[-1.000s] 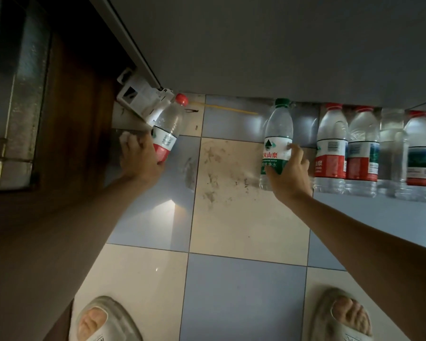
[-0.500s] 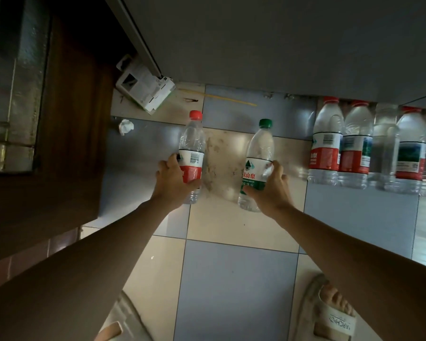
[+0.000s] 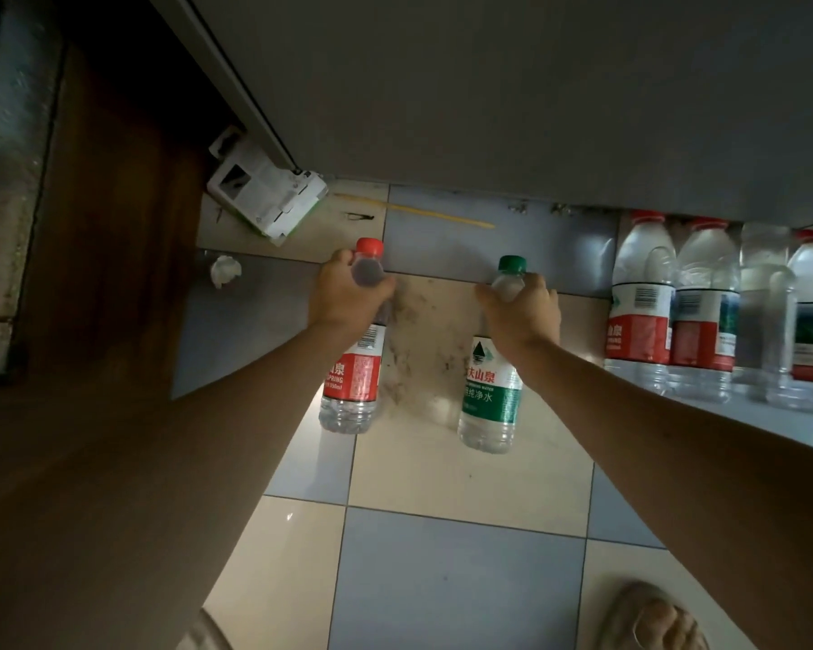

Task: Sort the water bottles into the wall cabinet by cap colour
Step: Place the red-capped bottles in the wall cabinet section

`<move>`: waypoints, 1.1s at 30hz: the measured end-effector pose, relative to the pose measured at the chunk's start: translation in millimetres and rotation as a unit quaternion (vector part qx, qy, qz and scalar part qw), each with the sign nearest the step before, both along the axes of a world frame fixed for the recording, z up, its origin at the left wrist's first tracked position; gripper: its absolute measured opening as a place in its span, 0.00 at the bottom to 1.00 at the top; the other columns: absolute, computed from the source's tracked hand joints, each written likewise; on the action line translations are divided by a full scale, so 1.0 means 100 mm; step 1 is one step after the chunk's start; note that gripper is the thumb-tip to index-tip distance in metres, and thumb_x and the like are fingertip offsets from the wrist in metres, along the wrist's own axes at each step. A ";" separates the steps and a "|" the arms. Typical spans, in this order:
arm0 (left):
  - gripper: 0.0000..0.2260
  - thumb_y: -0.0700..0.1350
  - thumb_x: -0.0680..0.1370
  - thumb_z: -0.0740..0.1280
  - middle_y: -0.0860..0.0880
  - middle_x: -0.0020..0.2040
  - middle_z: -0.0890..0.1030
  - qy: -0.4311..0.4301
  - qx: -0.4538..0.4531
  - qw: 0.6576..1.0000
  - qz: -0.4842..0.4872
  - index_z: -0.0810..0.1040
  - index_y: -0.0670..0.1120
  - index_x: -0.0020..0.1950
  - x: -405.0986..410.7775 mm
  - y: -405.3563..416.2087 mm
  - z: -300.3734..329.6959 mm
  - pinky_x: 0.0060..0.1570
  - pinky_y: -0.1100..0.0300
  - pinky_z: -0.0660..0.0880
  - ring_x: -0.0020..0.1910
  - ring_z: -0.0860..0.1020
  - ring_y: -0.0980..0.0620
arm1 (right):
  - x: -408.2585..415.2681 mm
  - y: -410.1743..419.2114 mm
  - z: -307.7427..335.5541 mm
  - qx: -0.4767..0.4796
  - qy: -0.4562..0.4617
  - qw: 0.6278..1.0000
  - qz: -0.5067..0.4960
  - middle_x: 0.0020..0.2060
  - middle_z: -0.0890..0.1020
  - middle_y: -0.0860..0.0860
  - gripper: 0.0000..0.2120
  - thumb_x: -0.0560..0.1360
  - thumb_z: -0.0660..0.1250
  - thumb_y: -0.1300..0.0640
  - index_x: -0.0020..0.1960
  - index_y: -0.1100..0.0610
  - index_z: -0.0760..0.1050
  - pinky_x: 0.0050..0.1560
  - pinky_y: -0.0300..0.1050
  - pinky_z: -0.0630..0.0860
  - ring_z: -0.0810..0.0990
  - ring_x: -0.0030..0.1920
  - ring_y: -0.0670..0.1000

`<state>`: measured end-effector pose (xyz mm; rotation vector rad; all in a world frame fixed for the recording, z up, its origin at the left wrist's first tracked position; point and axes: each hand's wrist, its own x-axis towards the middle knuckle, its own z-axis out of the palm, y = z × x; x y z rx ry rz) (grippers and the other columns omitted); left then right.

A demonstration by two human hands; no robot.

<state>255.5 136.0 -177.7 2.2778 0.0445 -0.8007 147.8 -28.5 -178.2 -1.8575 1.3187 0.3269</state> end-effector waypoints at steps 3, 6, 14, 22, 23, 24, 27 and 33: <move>0.14 0.45 0.75 0.73 0.50 0.48 0.78 0.000 -0.019 0.999 0.028 0.76 0.45 0.58 -0.04 0.02 0.05 0.37 0.63 0.68 0.43 0.76 0.53 | -0.05 0.01 0.05 0.037 -0.010 0.999 -0.011 0.58 0.78 0.57 0.25 0.75 0.68 0.47 0.68 0.57 0.70 0.59 0.61 0.78 0.79 0.56 0.60; 0.14 0.45 0.74 0.75 0.49 0.49 0.81 0.010 -0.047 0.998 0.042 0.78 0.45 0.58 -0.09 0.08 0.19 0.37 0.62 0.70 0.43 0.78 0.56 | -0.13 0.00 0.17 0.076 -0.027 0.996 -0.022 0.58 0.79 0.56 0.26 0.75 0.71 0.49 0.70 0.56 0.69 0.57 0.58 0.80 0.80 0.55 0.58; 0.18 0.47 0.73 0.77 0.51 0.53 0.83 0.037 -0.092 0.994 0.037 0.79 0.47 0.61 -0.15 0.16 0.71 0.48 0.58 0.75 0.50 0.80 0.53 | -0.20 -0.01 0.75 0.089 -0.107 0.990 -0.013 0.53 0.80 0.48 0.21 0.74 0.75 0.54 0.65 0.54 0.73 0.51 0.47 0.75 0.79 0.54 0.52; 0.20 0.45 0.69 0.80 0.49 0.54 0.80 -0.080 -0.089 0.993 -0.020 0.78 0.46 0.57 -0.31 0.04 1.15 0.52 0.61 0.75 0.49 0.78 0.53 | -0.28 0.00 1.30 0.001 -0.194 0.979 0.055 0.52 0.79 0.49 0.20 0.72 0.78 0.57 0.58 0.52 0.73 0.53 0.33 0.71 0.76 0.52 0.48; 0.20 0.45 0.69 0.80 0.50 0.54 0.79 -0.102 -0.088 0.991 -0.026 0.78 0.46 0.56 -0.35 0.02 1.17 0.51 0.66 0.73 0.48 0.78 0.56 | -0.29 0.01 1.33 -0.011 -0.201 0.978 0.055 0.49 0.78 0.48 0.19 0.71 0.79 0.58 0.55 0.51 0.72 0.49 0.27 0.69 0.76 0.49 0.47; 0.20 0.45 0.69 0.80 0.51 0.54 0.78 -0.121 -0.089 0.988 -0.029 0.77 0.48 0.56 -0.40 0.00 1.18 0.49 0.71 0.71 0.47 0.77 0.58 | -0.31 0.01 1.34 -0.023 -0.209 0.976 0.055 0.47 0.77 0.46 0.19 0.71 0.79 0.58 0.54 0.51 0.71 0.45 0.24 0.69 0.75 0.46 0.45; 0.21 0.47 0.70 0.80 0.51 0.57 0.76 -0.158 -0.092 0.982 -0.039 0.76 0.49 0.58 -0.53 -0.02 1.17 0.49 0.77 0.65 0.49 0.76 0.57 | -0.37 0.06 1.34 -0.041 -0.232 0.970 0.066 0.44 0.74 0.42 0.19 0.70 0.79 0.61 0.51 0.52 0.71 0.45 0.21 0.68 0.74 0.45 0.40; 0.23 0.49 0.71 0.79 0.52 0.59 0.74 -0.191 -0.076 0.977 -0.065 0.75 0.48 0.61 -0.86 0.15 1.11 0.50 0.78 0.65 0.55 0.73 0.54 | -0.53 0.24 1.29 -0.040 -0.221 0.964 0.145 0.52 0.75 0.46 0.20 0.71 0.78 0.61 0.53 0.49 0.71 0.49 0.20 0.67 0.74 0.49 0.43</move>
